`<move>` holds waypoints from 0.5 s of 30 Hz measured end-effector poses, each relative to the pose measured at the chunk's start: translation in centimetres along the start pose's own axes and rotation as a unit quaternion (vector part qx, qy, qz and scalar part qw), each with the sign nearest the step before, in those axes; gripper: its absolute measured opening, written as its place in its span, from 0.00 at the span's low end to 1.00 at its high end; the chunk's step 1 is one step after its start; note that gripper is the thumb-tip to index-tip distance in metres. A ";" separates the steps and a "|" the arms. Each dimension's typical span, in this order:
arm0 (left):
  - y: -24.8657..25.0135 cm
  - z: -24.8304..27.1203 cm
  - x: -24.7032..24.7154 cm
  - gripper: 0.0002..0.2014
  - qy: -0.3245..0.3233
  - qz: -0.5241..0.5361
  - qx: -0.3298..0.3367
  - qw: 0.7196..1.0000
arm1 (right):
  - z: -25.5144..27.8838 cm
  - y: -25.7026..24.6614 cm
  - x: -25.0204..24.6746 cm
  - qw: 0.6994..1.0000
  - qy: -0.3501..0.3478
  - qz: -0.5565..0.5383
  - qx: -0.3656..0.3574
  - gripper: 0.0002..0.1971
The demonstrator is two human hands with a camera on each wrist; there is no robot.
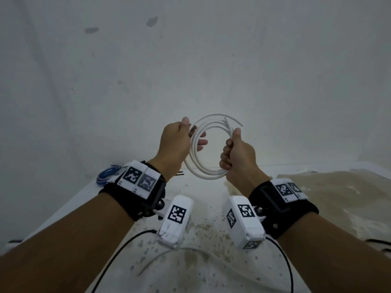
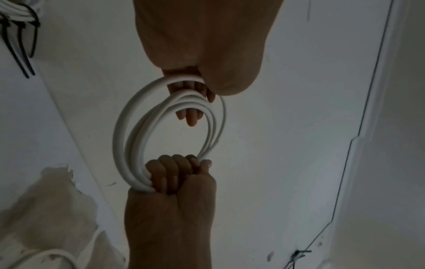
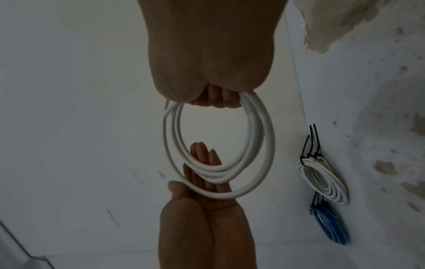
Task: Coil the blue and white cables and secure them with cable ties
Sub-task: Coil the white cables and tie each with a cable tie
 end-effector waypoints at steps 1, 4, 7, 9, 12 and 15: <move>0.3 0.2 0.2 0.20 -0.002 -0.030 0.021 0.999 | 0.0 0.0 0.0 1.000 0.009 0.002 -0.004 0.24; 1.0 0.5 -0.1 0.16 0.043 -0.117 0.121 0.985 | 0.2 -0.2 0.7 1.000 -0.002 0.013 -0.006 0.23; 1.4 0.0 -0.6 0.16 0.059 -0.110 0.131 0.984 | 1.0 0.0 1.9 0.995 -0.072 0.073 -0.006 0.24; 1.6 -0.5 -0.5 0.15 0.017 -0.102 0.109 0.989 | 1.3 0.1 2.3 0.988 -0.105 0.113 -0.018 0.23; 2.3 -0.7 -0.4 0.14 -0.045 -0.150 0.123 0.980 | 1.3 -0.3 2.5 0.986 -0.129 0.102 -0.036 0.24; 2.1 -0.6 -1.0 0.13 -0.097 -0.164 0.142 0.971 | 0.9 -0.7 2.1 0.991 -0.110 0.074 -0.024 0.24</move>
Point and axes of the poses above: each hand's wrist, its own z-axis away from the middle knuckle, its own x-axis out of the palm, y = z × x, the point moved 7 cm from there along -z, towards the middle knuckle, and after that the axes turned 12 degrees about -x, right-handed, at the moved point
